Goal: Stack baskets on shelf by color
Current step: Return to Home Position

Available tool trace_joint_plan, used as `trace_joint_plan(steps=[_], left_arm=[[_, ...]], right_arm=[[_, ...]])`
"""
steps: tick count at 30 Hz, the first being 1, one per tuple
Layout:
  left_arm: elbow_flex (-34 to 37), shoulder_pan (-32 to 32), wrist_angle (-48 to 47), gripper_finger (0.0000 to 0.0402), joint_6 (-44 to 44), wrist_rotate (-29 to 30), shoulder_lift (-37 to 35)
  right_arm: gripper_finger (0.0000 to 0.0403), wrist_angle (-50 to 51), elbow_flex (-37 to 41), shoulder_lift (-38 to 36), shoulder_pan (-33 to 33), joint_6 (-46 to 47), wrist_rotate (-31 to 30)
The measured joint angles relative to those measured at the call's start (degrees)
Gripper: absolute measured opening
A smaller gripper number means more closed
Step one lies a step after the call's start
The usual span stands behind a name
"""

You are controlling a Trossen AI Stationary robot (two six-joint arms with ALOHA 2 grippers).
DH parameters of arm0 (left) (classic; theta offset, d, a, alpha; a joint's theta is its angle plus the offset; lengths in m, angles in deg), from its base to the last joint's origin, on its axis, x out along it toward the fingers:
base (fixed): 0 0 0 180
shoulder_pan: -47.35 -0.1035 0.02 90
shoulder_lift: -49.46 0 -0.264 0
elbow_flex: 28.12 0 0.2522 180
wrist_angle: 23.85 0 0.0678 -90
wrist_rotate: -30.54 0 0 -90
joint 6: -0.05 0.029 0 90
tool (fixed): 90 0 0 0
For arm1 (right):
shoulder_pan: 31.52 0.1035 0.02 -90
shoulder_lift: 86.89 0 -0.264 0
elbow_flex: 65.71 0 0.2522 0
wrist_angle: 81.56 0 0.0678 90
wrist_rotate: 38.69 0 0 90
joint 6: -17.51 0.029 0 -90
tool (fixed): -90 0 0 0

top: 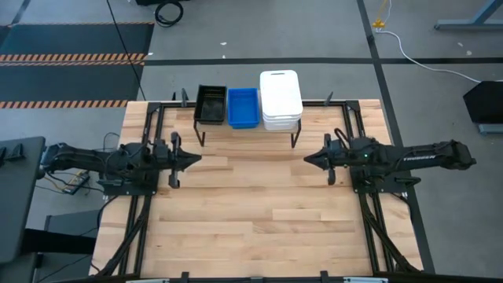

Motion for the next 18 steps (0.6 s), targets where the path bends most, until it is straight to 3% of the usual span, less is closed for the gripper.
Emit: trace_joint_plan(steps=[9, 18], left_arm=[[8.0, 0.0, 3.7, 0.0006, -2.5, 2.2, -3.3], [9.1, 0.0, -3.1, 0.0006, -1.7, 4.3, -10.9]], right_arm=[[0.0009, -9.3, 10.5, -7.4, 0.0, -0.9, 3.8], [0.0010, -7.6, 10.7, -8.5, 0.0, -5.9, 6.5]])
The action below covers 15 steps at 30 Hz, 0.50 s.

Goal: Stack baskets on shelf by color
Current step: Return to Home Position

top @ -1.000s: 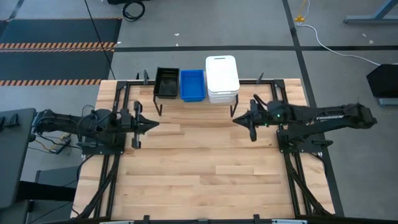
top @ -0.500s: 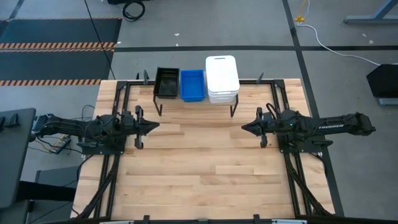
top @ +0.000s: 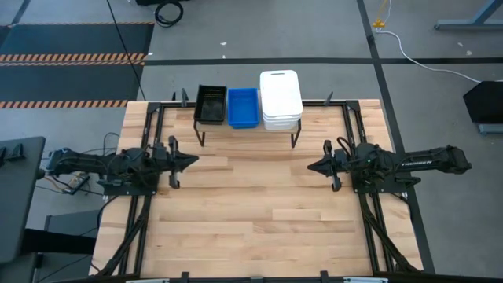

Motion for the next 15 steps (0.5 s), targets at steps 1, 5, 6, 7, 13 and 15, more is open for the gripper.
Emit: trace_joint_plan(steps=[1, 5, 6, 7, 13, 15], left_arm=[[0.0, 0.0, -1.5, 0.0006, -0.2, 0.0, -1.1], [0.0, 0.0, -6.3, 0.0006, -1.3, 0.0, -4.6], [0.0, 0.0, -7.1, 0.0006, -1.4, 0.0, -5.3], [0.0, 0.0, -7.8, 0.0006, -1.3, 0.0, -5.9], [0.0, -0.1, -7.7, 0.0006, 2.9, -0.2, -7.6], [0.4, -0.5, -5.4, 0.0006, 3.5, -0.4, -7.6]], right_arm=[[0.0010, 0.0, 0.0, 0.0, 0.0, -0.5, 0.0], [0.0010, 0.0, 0.0, 0.0, -0.1, -2.0, -0.4], [0.0010, 0.0, 0.0, 0.0, -0.2, -2.1, -0.5], [0.0010, 0.1, 0.0, 0.0, -0.4, -2.1, -0.5], [0.0011, 0.2, 0.0, 0.0, -1.0, -1.2, -0.7], [0.0011, 0.2, 0.0, 0.0, -1.0, -0.7, -1.3]])
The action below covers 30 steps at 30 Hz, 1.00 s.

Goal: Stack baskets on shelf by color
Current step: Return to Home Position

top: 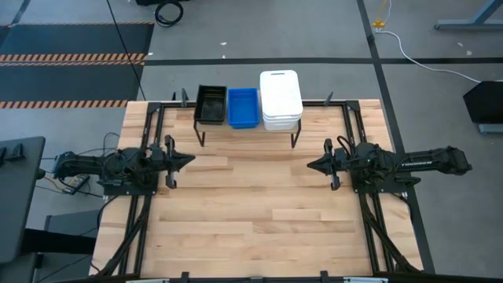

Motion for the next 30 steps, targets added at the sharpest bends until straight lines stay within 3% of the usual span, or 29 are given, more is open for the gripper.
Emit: trace_joint_plan(steps=[3, 11, 18, 30], left_arm=[[3.3, -1.1, 6.7, 0.0006, 0.0, -2.5, 0.0], [3.3, -4.4, 8.4, 0.0006, 2.9, -6.1, 0.1], [3.3, -6.4, 2.2, 0.0006, 3.1, -6.7, 0.2], [3.3, -6.5, 2.4, 0.0007, 3.9, -7.8, 0.2]], right_arm=[[0.0011, 0.2, 0.0, 0.0, 0.0, 1.1, -1.1], [0.0011, 1.6, 0.0, 0.0, 0.0, 2.0, -1.3], [0.0011, 8.3, 0.0, 0.4, 0.0, 3.1, -3.5], [0.0011, -4.5, 0.0, 0.7, 1.0, -2.4, -0.8]])
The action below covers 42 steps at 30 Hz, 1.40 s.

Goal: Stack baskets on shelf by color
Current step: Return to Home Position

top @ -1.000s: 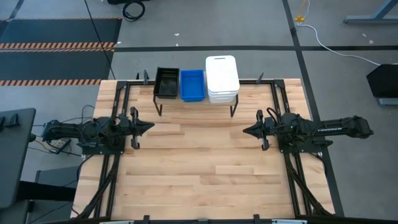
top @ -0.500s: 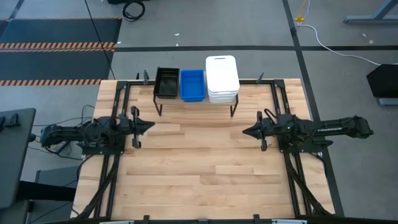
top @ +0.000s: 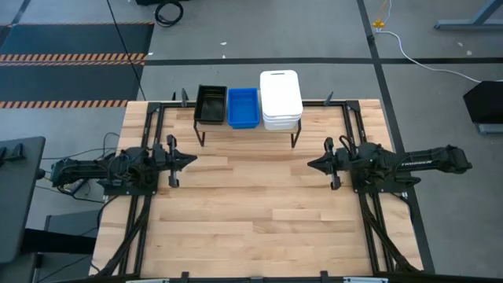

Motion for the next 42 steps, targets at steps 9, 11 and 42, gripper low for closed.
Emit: trace_joint_plan(steps=[9, 11, 42], left_arm=[[0.0, 0.0, -0.6, 0.0007, -1.3, 0.0, 0.0], [0.0, 0.0, -0.6, 0.0007, -1.3, 0.0, 0.0], [0.0, 0.0, -0.6, 0.0007, -1.3, 0.0, 0.0]], right_arm=[[0.0011, -5.8, 0.0, -1.0, -0.1, 2.9, -2.6], [0.0011, -5.8, 0.0, -1.0, -0.1, 2.9, -4.3], [0.0015, -5.7, 0.0, -1.0, -0.1, 2.9, -4.4]])
